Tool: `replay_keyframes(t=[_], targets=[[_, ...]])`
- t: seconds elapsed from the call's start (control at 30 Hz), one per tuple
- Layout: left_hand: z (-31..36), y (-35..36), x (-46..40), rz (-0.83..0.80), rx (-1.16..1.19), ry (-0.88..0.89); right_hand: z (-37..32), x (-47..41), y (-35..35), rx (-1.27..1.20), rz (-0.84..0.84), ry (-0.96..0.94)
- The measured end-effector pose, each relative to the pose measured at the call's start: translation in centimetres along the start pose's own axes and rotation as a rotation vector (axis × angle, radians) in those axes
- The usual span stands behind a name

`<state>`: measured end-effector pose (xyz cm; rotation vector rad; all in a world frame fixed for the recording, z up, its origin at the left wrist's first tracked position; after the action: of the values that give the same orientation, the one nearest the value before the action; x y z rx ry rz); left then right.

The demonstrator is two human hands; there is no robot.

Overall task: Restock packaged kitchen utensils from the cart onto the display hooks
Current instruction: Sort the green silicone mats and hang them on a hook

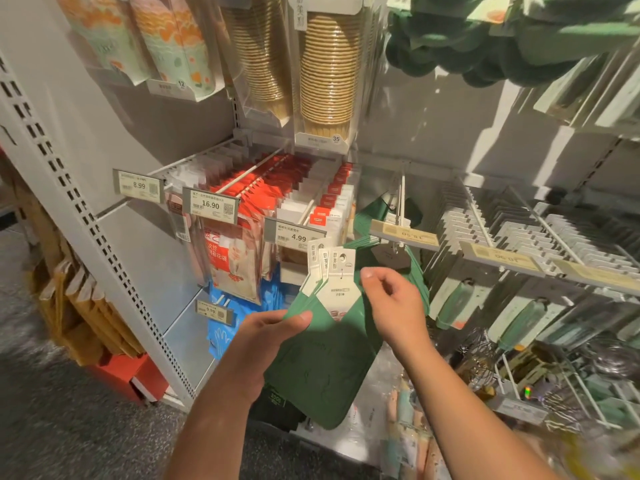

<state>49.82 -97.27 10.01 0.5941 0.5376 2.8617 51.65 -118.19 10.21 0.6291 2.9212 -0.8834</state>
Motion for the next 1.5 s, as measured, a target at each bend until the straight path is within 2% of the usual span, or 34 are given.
replay_keyframes(t=[0.07,0.23,0.53,0.77,0.9,1.0,1.17,1.3,1.5], targets=[[-0.3,0.2,-0.3,0.014,0.0,-0.007,-0.5,0.3,0.6,0.007,-0.035,-0.023],[-0.6,0.6,-0.5,0.012,0.008,0.002,-0.8,1.3,1.1,0.052,0.013,-0.099],[-1.2,0.6,-0.6,-0.027,0.006,0.068,-0.2,1.4,0.5,0.011,-0.056,-0.087],[-1.3,0.4,-0.4,-0.026,0.017,0.035,0.7,0.9,0.2,-0.244,-0.098,-0.03],[-1.2,0.4,-0.2,-0.044,0.067,0.014,1.2,0.3,-0.6,-0.303,-0.164,-0.02],[-1.3,0.4,-0.2,-0.032,0.061,0.024,1.4,0.0,-1.1,-0.261,-0.202,-0.039],[-1.1,-0.1,-0.7,0.02,0.076,0.018,2.9,-0.6,-1.8,-0.119,-0.052,-0.009],[-0.6,-0.9,-1.1,0.069,0.122,0.018,3.4,-1.1,-2.6,-0.012,-0.025,0.002],[0.2,-0.8,-0.9,0.174,0.024,0.109,3.1,-2.0,-3.2,0.114,0.026,-0.049]])
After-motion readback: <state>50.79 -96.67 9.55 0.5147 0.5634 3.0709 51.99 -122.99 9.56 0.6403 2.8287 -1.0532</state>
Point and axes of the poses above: each hand's wrist, its own x-axis away from the middle knuckle, its own y-axis out of the palm, z = x × y, the point moved 1 cm from there along -x, towards the middle knuckle, and after that the axes turned 15 degrees about x, right-handed, at the moved point
